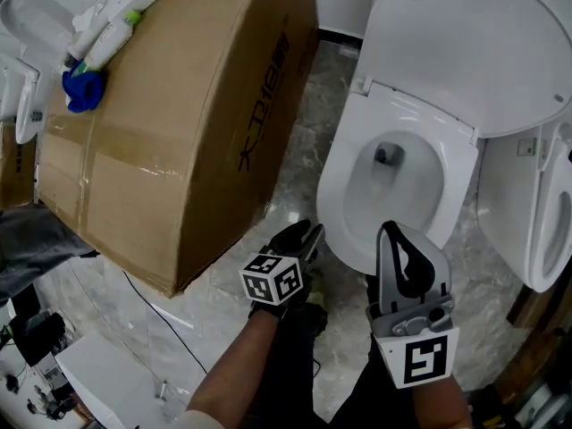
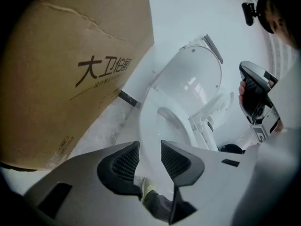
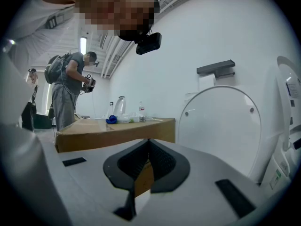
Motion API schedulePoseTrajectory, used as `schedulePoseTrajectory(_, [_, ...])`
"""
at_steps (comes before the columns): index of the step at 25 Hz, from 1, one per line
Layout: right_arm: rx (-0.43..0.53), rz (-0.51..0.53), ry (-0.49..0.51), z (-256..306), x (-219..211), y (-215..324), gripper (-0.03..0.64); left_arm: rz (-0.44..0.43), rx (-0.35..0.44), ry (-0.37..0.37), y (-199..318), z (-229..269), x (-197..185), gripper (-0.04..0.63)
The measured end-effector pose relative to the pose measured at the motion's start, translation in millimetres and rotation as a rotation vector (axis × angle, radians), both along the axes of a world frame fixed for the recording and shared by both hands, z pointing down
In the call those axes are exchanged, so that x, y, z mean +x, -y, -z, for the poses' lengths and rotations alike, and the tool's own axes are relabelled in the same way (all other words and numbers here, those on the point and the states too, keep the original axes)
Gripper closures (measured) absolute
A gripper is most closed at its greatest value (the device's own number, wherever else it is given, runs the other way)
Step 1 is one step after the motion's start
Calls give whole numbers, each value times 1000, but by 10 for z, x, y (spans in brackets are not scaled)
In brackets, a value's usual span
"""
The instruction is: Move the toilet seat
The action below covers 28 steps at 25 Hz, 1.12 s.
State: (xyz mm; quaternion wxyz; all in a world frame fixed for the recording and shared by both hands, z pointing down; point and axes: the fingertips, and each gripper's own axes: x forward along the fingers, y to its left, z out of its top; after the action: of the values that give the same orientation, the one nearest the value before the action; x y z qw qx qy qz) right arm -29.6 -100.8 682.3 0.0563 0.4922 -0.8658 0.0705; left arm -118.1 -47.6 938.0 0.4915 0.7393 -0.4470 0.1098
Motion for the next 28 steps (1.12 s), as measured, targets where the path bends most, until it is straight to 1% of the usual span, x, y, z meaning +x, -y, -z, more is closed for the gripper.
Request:
schedulePoseTrajectory(9, [-31,24,-6,-223,-126,-7,601,75,-91,-190,-39,-302,57,453])
schedulePoseTrajectory(11, [-38,30,-6,-237,-161,-15,601,76,-118,-247,-56,-349,106,451])
schedulePoseTrajectory(13, [-42,33,-6,-241,-181,-20,601,57,-139,-281,-69,-375,162,451])
schedulePoseTrajectory(15, [-48,35,-10,-248,-174,-16,601,33,-148,-276,-70,-378,199,451])
schedulePoseTrajectory(18, [-59,26,-17,-259,-126,-15,601,-6,-139,-220,-88,-364,205,471])
schedulePoseTrajectory(20, [-67,19,-20,-257,-90,-23,601,-32,-134,-197,-100,-330,210,483])
schedulePoseTrajectory(22, [-69,10,-19,-231,-51,-31,601,-32,-135,-210,-104,-266,213,489])
schedulePoseTrajectory(25, [-74,-3,-16,-156,12,-51,601,-6,-130,-244,-111,-128,207,494])
schedulePoseTrajectory(28, [-78,-22,-16,-16,76,-63,601,-8,-129,-250,-106,39,196,494])
